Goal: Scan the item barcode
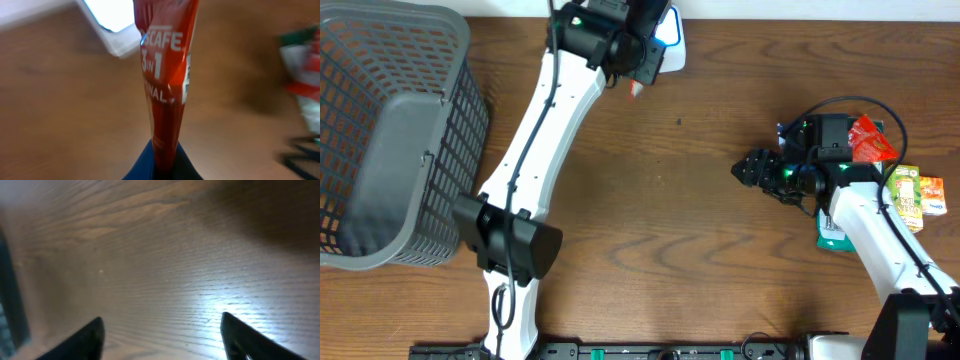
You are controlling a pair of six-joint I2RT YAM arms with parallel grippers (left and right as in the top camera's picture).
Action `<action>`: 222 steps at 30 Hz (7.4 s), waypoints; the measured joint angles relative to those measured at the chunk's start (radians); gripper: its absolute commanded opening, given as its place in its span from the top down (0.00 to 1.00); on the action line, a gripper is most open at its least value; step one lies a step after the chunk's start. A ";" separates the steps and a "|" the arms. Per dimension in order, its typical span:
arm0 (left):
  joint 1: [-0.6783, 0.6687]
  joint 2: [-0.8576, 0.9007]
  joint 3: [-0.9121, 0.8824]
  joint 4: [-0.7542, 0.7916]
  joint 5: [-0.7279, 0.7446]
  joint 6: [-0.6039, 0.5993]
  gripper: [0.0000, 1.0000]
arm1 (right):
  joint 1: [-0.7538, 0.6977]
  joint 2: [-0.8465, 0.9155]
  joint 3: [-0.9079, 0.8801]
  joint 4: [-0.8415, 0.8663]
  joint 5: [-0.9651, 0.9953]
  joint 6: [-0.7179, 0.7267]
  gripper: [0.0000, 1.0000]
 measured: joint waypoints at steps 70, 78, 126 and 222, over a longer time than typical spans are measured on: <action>-0.082 -0.209 -0.346 0.130 -0.227 -0.355 0.18 | -0.081 -0.197 0.317 -0.458 0.145 -0.394 0.01; -0.083 -0.209 -0.346 0.130 -0.227 -0.355 0.18 | -0.081 -0.197 0.317 -0.459 0.156 -0.394 0.01; -0.083 -0.208 -0.346 0.129 -0.227 -0.355 0.17 | -0.081 -1.415 -0.545 0.484 0.181 -0.398 0.01; 0.104 -0.689 -0.346 -0.035 -0.417 -0.222 0.17 | -0.031 -1.479 -0.930 0.523 0.396 -0.359 0.01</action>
